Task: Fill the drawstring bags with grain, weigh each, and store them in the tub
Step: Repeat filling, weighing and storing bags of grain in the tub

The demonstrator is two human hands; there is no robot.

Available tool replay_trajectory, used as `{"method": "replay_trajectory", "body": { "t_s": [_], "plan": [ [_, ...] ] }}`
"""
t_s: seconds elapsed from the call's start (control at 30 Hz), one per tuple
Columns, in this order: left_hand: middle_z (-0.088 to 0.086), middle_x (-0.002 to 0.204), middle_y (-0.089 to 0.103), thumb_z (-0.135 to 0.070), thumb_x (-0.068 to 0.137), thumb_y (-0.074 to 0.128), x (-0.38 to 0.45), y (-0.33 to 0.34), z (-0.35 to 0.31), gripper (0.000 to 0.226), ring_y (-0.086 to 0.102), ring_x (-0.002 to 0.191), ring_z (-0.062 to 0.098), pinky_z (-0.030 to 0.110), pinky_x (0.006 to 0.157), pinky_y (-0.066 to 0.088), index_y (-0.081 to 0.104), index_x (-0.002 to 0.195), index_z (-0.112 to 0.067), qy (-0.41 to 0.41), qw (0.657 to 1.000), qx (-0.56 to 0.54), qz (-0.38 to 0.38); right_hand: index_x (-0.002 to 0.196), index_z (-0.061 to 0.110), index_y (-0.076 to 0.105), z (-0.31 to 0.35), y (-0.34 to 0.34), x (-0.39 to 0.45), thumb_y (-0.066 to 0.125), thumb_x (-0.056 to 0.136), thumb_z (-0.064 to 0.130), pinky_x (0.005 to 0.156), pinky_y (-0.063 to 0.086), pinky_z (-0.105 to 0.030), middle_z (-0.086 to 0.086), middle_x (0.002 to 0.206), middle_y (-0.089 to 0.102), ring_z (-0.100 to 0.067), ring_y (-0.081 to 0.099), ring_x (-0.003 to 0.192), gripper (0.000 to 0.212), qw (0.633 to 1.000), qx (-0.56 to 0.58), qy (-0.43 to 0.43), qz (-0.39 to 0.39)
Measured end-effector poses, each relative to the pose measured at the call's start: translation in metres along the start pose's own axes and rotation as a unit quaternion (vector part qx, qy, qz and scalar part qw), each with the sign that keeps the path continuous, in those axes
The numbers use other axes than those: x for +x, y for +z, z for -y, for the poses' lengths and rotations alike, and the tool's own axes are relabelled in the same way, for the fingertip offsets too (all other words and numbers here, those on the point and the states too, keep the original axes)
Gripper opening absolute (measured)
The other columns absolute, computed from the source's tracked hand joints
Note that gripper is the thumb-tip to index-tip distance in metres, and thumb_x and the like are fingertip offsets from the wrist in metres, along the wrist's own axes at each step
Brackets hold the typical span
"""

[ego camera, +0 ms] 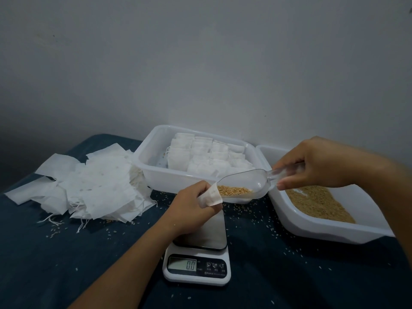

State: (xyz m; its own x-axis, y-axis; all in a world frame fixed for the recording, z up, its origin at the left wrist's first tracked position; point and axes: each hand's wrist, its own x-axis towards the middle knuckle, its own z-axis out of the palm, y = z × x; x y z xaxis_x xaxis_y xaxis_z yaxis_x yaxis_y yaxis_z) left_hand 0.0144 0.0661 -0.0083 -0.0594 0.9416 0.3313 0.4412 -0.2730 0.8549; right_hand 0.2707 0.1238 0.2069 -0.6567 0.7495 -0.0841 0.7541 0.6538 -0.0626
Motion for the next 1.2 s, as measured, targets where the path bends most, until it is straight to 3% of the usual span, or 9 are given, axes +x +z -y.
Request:
{"method": "replay_trajectory", "body": {
  "t_s": [0.2,0.4,0.6,0.8,0.87,0.97,1.03,1.1,1.2],
  "plan": [
    [-0.019,0.085,0.067,-0.036,0.086,0.079,0.001,-0.001,-0.001,0.016,0.060,0.074,0.001,0.010,0.062,0.044,0.062,0.086,-0.036,-0.010,1.000,-0.010,-0.012,0.098,0.060,0.074,-0.007,0.003,-0.006,0.066,0.056,0.086,0.064,0.045,-0.019,0.031,0.081,0.071,0.006,0.065,0.076,0.050,0.999,0.032,0.006,-0.008],
    [-0.020,0.077,0.064,-0.033,0.087,0.080,0.002,-0.001,-0.004,0.019,0.055,0.066,-0.001,0.010,0.059,0.042,0.061,0.084,-0.034,-0.017,0.999,-0.029,-0.026,0.105,0.053,0.078,-0.018,0.013,-0.011,0.072,0.059,0.080,0.078,0.059,-0.029,0.026,0.088,0.076,0.001,0.069,0.081,0.054,0.997,0.080,0.016,-0.012],
    [-0.007,0.088,0.069,-0.034,0.088,0.080,0.002,-0.002,-0.005,0.016,0.057,0.070,0.003,0.011,0.061,0.042,0.066,0.093,-0.029,-0.040,0.998,-0.040,-0.027,0.097,0.057,0.078,-0.025,0.021,-0.012,0.077,0.064,0.071,0.063,0.048,-0.010,0.023,0.082,0.076,0.002,0.067,0.073,0.036,0.991,0.129,0.015,-0.034],
    [-0.001,0.097,0.075,-0.042,0.081,0.079,0.002,-0.004,-0.008,0.027,0.070,0.087,0.019,0.032,0.076,0.054,0.071,0.102,-0.025,-0.065,0.990,-0.117,-0.031,0.099,0.057,0.078,-0.036,0.041,-0.019,0.077,0.071,0.066,0.067,0.049,-0.016,0.017,0.084,0.077,-0.001,0.069,0.073,0.029,0.978,0.187,0.025,-0.091],
    [-0.003,0.096,0.077,-0.041,0.080,0.078,0.003,-0.005,-0.010,0.028,0.071,0.082,0.017,0.035,0.073,0.056,0.073,0.103,-0.025,-0.077,0.982,-0.168,-0.025,0.100,0.057,0.077,-0.048,0.050,-0.021,0.077,0.072,0.067,0.072,0.054,-0.027,0.015,0.092,0.079,-0.007,0.072,0.080,0.029,0.964,0.221,0.056,-0.138],
    [-0.010,0.075,0.064,-0.037,0.081,0.079,0.002,-0.008,-0.014,0.009,0.054,0.062,0.004,0.019,0.058,0.044,0.074,0.089,-0.037,-0.099,0.961,-0.257,0.006,0.097,0.056,0.077,-0.075,0.069,-0.019,0.074,0.077,0.069,0.070,0.059,-0.037,0.011,0.091,0.078,-0.015,0.072,0.078,0.024,0.931,0.256,0.137,-0.223],
    [-0.007,0.074,0.055,-0.041,0.075,0.079,0.002,-0.009,-0.015,0.015,0.047,0.063,0.007,0.021,0.057,0.041,0.071,0.085,-0.035,-0.111,0.947,-0.302,0.019,0.094,0.044,0.078,-0.100,0.085,-0.014,0.070,0.083,0.070,0.075,0.061,-0.049,0.007,0.086,0.077,-0.021,0.072,0.080,0.029,0.914,0.238,0.201,-0.261],
    [-0.002,0.082,0.053,-0.045,0.068,0.081,0.002,-0.009,-0.016,0.038,0.049,0.071,0.010,0.022,0.060,0.042,0.067,0.098,-0.025,-0.126,0.932,-0.339,0.028,0.085,0.026,0.077,-0.127,0.101,-0.006,0.066,0.090,0.066,0.078,0.058,-0.048,-0.003,0.083,0.075,-0.028,0.069,0.080,0.042,0.910,0.188,0.269,-0.254],
    [0.000,0.092,0.055,-0.046,0.064,0.085,0.002,-0.011,-0.017,0.059,0.054,0.080,0.010,0.021,0.065,0.047,0.064,0.113,-0.021,-0.156,0.908,-0.386,0.047,0.081,0.011,0.071,-0.157,0.124,0.012,0.062,0.099,0.051,0.068,0.048,-0.037,-0.009,0.081,0.070,-0.028,0.064,0.077,0.045,0.917,0.090,0.350,-0.168]
  ]
}}
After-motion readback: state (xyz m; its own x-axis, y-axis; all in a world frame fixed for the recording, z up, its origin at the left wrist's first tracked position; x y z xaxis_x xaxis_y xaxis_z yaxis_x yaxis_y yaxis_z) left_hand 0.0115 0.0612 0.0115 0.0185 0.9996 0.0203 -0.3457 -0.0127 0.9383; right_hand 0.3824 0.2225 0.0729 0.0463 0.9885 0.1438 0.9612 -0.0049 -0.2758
